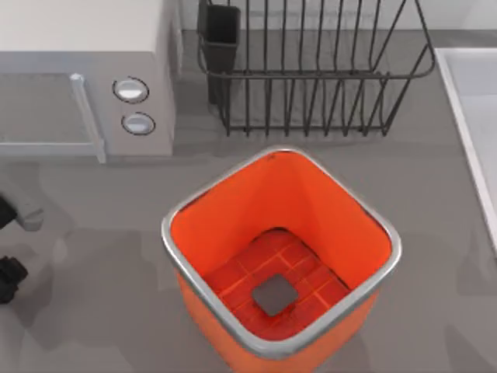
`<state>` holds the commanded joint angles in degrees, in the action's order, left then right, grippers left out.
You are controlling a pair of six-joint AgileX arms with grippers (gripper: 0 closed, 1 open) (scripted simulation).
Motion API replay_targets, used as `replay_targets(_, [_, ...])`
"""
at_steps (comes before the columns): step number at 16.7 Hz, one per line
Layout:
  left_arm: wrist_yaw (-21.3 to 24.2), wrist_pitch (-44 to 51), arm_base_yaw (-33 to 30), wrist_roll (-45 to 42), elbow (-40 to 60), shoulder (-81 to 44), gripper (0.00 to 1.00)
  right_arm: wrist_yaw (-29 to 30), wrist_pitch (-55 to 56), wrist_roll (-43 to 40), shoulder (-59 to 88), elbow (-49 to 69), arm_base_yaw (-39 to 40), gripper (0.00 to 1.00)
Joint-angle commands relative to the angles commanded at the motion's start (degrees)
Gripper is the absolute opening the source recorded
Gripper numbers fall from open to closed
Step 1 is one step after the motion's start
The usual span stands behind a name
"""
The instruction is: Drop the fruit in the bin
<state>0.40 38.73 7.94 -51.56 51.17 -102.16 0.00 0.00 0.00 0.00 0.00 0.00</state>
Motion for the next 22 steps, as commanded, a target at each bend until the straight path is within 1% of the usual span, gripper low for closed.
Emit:
replay_targets(1, [0.0,0.0,0.0,0.0,0.0,0.0,0.0,0.0,0.0,0.0,0.0,0.0,0.0,1.0])
replay_targets(8, [0.0,0.0,0.0,0.0,0.0,0.0,0.0,0.0,0.0,0.0,0.0,0.0,0.0,1.0])
replay_targets(12, [0.6,3.5,-0.1,0.4,2.6,1.8,0.0,0.0,0.0,0.0,0.0,0.0,0.0,1.0])
replay_targets(14, [0.6,8.0,-0.1,0.2,6.1,2.9,0.0,0.0,0.0,0.0,0.0,0.0,0.0,1.0])
replay_targets(19, [0.6,26.1,-0.3,0.4,17.3,7.3,0.0,0.0,0.0,0.0,0.0,0.0,0.0,1.0])
replay_targets(22, [0.6,34.0,-0.4,0.7,23.1,10.2,0.0,0.0,0.0,0.0,0.0,0.0,0.0,1.0])
